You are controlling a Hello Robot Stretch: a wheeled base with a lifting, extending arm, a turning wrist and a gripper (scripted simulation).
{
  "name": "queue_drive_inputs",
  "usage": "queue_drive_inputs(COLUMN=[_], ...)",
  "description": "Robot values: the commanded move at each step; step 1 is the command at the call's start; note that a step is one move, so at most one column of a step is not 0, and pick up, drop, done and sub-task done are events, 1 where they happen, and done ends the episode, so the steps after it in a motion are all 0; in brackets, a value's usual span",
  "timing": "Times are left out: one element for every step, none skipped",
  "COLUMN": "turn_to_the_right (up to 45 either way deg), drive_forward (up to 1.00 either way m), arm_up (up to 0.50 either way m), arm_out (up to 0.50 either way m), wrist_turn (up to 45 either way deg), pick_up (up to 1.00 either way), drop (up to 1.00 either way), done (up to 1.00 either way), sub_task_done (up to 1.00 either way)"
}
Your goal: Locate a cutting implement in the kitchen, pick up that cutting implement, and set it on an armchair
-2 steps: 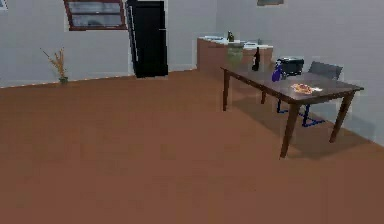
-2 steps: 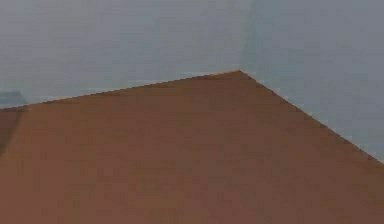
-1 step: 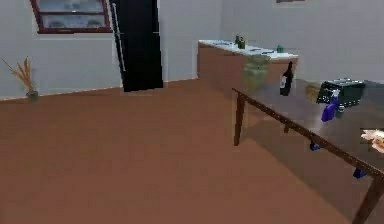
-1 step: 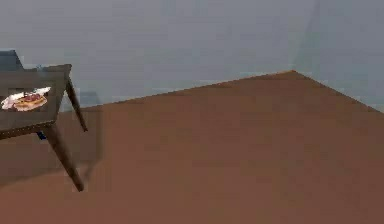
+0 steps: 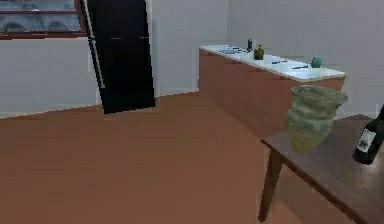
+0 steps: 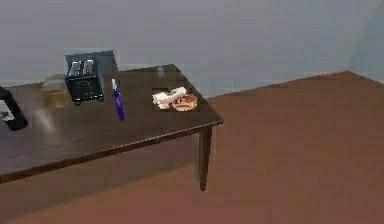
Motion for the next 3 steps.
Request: queue_drive_inputs(turn_to_the_right=[0.0, 15.0, 0.0], drive_forward=[1.0, 0.0, 0.15], arm_up=[0.0, 0.0, 0.0], arm_out=[0.0, 0.0, 0.0], wrist_turn=[0.0, 0.0, 0.0], pick_up=[0.0, 0.0, 0.0], drop=[0.0, 0.0, 0.0], done=[0.0, 0.0, 0.0], sub_task_done=[0.0, 0.0, 0.0])
